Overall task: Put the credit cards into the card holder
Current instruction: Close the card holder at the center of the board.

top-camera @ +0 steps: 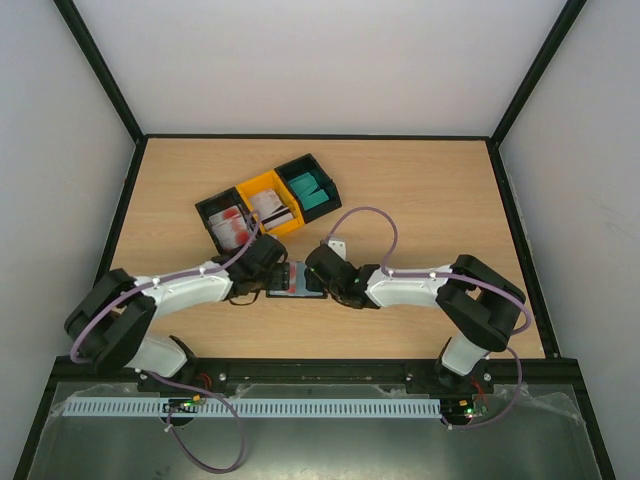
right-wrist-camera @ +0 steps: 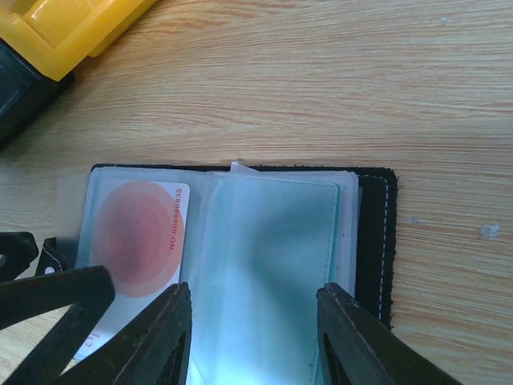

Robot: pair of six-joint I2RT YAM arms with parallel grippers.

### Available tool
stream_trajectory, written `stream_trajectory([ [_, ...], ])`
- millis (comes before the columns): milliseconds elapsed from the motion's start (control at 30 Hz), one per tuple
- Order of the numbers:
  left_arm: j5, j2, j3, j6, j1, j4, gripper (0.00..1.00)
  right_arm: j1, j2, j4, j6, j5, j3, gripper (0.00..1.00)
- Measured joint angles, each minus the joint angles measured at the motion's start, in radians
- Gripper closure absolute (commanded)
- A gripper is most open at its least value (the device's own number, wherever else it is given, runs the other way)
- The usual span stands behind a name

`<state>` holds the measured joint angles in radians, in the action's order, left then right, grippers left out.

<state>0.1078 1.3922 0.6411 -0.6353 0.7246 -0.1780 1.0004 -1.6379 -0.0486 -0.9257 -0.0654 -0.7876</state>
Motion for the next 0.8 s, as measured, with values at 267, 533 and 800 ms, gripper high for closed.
stream_trajectory([
  [267, 0.175, 0.091, 0.043, -0.033, 0.051, -0.106, 0.38, -0.012, 0.000, -0.010, 0.000, 0.009, 0.013, 0.57],
  [533, 0.300, 0.007, 0.048, -0.087, 0.056, -0.173, 0.51, -0.020, 0.000, -0.017, 0.000, 0.019, 0.018, 0.57],
  [800, 0.340, 0.055, 0.048, -0.092, 0.056, -0.185, 0.63, -0.024, 0.000, -0.021, -0.001, 0.027, 0.020, 0.57],
])
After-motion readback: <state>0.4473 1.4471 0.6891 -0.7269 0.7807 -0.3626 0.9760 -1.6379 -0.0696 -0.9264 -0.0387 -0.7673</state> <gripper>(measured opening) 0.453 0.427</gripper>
